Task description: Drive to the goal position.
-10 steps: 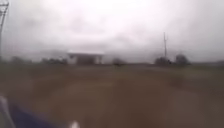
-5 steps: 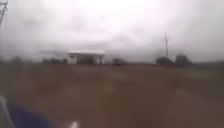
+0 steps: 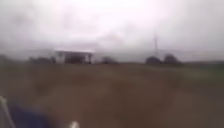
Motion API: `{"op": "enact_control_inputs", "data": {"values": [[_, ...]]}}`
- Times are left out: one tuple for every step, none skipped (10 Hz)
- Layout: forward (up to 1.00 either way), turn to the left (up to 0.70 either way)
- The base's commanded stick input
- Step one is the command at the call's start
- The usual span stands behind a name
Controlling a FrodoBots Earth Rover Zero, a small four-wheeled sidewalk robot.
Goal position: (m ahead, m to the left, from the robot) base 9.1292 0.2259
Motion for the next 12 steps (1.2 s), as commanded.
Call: {"op": "enact_control_inputs", "data": {"values": [[0.7,0.0],[0.7,0.0],[0.7,0.0],[0.7,0.0],[0.7,0.0],[0.7,0.0],[0.7,0.0],[0.7,0.0],[0.7,0.0],[0.7,0.0],[0.7,0.0],[0.7,0.0]]}}
